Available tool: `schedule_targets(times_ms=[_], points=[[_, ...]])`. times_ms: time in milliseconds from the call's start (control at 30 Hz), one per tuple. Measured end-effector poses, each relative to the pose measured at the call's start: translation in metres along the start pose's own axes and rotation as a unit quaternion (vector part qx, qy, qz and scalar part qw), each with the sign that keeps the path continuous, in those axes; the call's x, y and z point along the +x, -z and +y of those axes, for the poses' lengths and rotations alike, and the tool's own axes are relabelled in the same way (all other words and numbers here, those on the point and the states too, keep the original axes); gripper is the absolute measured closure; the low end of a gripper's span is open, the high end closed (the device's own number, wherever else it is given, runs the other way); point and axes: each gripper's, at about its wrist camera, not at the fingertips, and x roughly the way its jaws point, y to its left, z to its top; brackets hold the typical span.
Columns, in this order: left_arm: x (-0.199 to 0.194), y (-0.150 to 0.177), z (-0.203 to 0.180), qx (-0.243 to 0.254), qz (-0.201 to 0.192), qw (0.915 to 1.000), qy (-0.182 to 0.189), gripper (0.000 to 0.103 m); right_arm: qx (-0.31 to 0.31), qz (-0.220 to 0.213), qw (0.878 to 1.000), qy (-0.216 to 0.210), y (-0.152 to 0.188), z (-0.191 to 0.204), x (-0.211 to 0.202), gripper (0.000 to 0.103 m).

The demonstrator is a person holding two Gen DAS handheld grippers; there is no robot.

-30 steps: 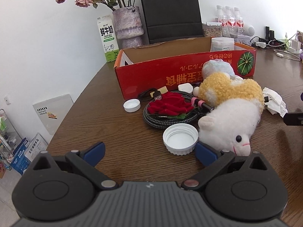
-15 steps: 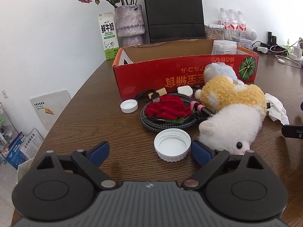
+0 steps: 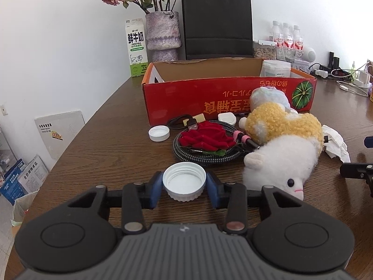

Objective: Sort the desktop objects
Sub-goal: 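Grasp the large white cap with the left gripper while the right grasps the crumpled tissue, then carry the white cap and tissue over the box with both grippers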

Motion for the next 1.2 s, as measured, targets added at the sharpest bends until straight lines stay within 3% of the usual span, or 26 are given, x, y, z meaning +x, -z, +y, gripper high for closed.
schedule_targets(times_ms=[300,433,533,600,633,700,733,867,1200], points=[[0.001,0.000,0.002,-0.008,0.000,1.0000,-0.001,0.062,-0.025,-0.013,1.000,0.005,-0.013,0.007,0.008,0.001],[0.001,0.000,0.003,-0.010,-0.001,0.9999,0.000,0.062,-0.018,-0.001,1.000,-0.002,-0.019,0.004,0.015,0.012],[0.000,0.000,0.004,-0.011,-0.001,0.9999,0.000,0.062,-0.012,-0.002,1.000,-0.021,-0.020,0.002,0.016,0.036],[0.000,0.000,0.004,-0.011,-0.001,0.9999,0.001,0.062,-0.011,-0.005,1.000,-0.028,-0.019,0.002,0.015,0.059],[0.000,0.000,0.004,-0.010,-0.001,0.9999,0.000,0.062,-0.012,-0.007,0.999,-0.029,-0.018,0.003,0.014,0.063],[0.000,0.000,0.003,-0.010,-0.001,0.9999,0.000,0.062,-0.012,-0.008,0.999,-0.032,-0.018,0.004,0.012,0.082],[0.000,0.000,0.003,-0.010,-0.001,0.9999,0.000,0.062,-0.010,-0.009,0.999,-0.035,-0.017,0.004,0.012,0.085],[0.000,0.000,0.003,-0.010,-0.001,0.9999,0.000,0.062,-0.005,-0.015,0.999,-0.037,-0.013,0.004,0.008,0.092],[0.000,0.001,0.004,-0.011,-0.001,0.9999,-0.001,0.062,0.006,-0.060,0.998,-0.012,-0.002,0.003,-0.008,0.095]])
